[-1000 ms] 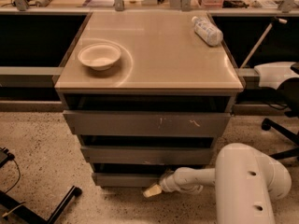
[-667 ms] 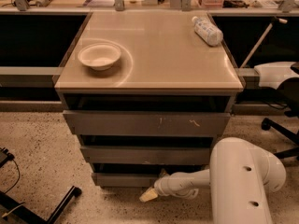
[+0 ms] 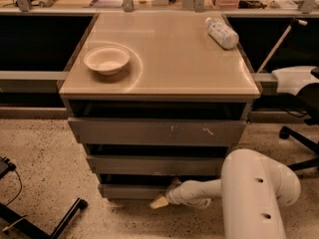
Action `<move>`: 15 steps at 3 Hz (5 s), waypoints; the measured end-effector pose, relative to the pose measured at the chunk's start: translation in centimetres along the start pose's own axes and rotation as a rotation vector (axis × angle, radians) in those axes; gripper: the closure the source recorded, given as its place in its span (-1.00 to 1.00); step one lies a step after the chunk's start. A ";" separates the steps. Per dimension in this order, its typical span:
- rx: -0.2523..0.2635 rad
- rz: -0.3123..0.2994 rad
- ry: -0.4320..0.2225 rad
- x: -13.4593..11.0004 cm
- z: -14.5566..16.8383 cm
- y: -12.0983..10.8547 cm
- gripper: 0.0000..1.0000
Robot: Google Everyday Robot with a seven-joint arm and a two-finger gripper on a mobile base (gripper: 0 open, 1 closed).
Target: Open bottom drawer
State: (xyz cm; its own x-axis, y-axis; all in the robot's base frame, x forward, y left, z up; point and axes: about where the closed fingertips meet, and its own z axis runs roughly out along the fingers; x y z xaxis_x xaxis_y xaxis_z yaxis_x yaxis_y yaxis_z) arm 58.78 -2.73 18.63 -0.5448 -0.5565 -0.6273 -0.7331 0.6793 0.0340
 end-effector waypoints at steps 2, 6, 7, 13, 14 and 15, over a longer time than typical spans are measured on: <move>0.133 0.073 -0.016 0.5 1.0 -5.7 -1.00; 0.094 0.066 -0.021 0.5 1.2 -5.3 0.78; 0.098 0.030 -0.060 -0.7 -0.2 -5.3 1.00; 0.081 0.057 -0.046 1.5 -1.9 -2.6 1.00; 0.076 0.065 -0.044 2.2 -2.3 -1.8 1.00; 0.076 0.065 -0.044 2.2 -2.4 -1.6 1.00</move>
Offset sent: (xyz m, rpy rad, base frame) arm 0.0306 -0.0284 -0.0124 -0.0226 -0.0292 -0.1079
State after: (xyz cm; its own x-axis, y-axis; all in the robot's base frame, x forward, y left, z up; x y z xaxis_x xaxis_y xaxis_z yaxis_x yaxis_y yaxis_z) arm 57.83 -6.19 19.10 -0.5709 -0.4894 -0.6592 -0.6627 0.7486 0.0182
